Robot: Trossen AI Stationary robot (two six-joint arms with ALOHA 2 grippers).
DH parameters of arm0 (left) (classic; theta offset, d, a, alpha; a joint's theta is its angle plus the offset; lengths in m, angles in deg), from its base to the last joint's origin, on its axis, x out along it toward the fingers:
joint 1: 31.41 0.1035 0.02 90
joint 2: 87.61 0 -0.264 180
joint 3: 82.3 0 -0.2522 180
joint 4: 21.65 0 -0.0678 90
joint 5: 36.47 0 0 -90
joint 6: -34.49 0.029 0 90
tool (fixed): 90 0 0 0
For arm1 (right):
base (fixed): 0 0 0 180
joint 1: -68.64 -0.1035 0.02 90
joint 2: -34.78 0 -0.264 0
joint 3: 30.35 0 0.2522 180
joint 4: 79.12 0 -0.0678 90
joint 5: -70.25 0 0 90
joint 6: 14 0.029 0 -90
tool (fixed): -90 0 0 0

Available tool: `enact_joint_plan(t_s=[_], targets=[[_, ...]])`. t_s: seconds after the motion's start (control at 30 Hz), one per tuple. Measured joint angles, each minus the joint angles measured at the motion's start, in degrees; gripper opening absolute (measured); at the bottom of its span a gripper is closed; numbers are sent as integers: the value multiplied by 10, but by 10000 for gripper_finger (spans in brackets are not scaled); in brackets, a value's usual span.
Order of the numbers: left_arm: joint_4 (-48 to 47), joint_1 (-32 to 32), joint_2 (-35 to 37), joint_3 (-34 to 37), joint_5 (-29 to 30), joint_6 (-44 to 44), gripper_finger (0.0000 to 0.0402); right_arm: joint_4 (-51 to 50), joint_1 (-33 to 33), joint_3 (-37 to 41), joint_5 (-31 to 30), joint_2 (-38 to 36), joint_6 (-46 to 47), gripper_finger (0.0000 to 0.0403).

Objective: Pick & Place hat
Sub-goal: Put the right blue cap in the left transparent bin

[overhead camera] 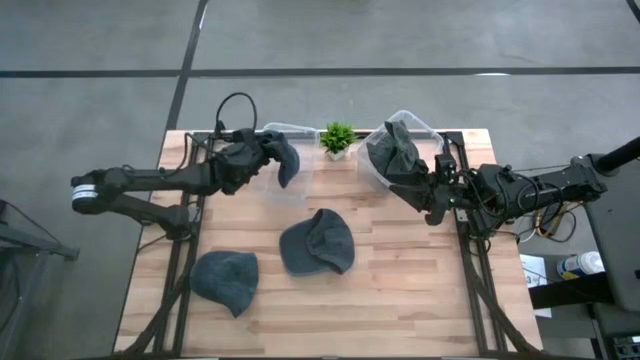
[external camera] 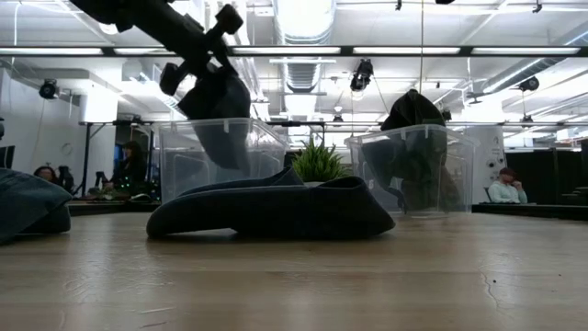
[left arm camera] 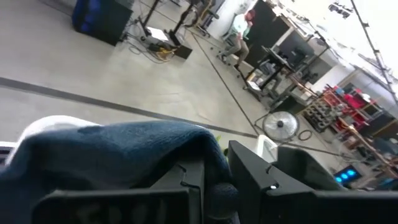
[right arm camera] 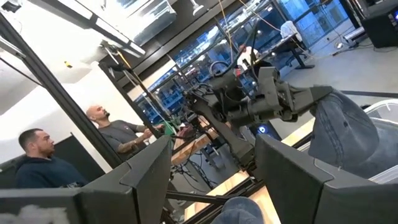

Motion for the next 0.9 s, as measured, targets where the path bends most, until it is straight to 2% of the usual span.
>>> enact_joint_plan(t_s=[0.43,0.7,0.9], targets=[[-2,0,-6,9,0,-37,46,-2,0,0,0,13,0,226],[-4,0,-49,11,-54,-25,46,-2,0,0,0,31,4,226],[-4,0,-75,11,-68,0,46,-2,0,0,1,36,7,226]])
